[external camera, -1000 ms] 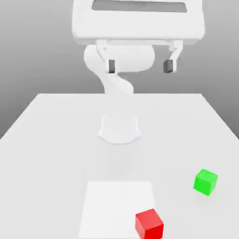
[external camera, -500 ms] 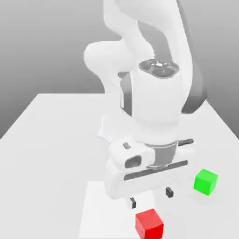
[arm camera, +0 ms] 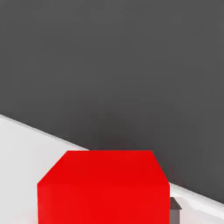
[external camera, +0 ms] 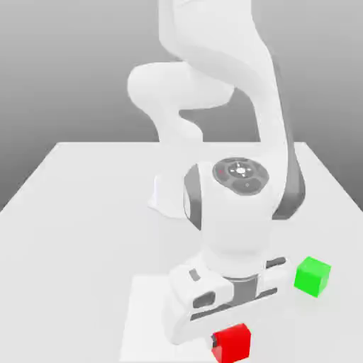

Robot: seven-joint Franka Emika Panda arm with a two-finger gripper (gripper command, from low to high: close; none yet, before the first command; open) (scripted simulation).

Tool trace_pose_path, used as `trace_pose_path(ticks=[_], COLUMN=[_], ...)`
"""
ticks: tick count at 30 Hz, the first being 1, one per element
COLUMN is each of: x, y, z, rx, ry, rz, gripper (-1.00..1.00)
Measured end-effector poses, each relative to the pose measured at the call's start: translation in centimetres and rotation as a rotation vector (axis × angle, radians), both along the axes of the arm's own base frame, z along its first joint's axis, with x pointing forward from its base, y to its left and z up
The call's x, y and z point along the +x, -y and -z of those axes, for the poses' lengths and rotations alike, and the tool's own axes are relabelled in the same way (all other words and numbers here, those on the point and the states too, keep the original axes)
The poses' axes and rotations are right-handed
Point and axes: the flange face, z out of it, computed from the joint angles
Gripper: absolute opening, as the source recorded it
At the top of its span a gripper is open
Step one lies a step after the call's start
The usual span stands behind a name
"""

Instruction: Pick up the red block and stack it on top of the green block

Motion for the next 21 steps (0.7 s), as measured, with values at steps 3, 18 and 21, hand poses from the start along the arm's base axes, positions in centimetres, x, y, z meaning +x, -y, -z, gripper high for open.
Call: trace_pose_path(ticks=[3, 18, 21], x=[-1.7, -17.4, -17.2], y=[-3.4, -20.1, -19.6], z=[-2.1, -2.2, 0.9], rx=[0.002, 0.0, -0.001], ry=[0.0, -0.001, 0.0], rz=[-0.118, -0.901, -0.89], gripper=[-1.0, -1.0, 1.0])
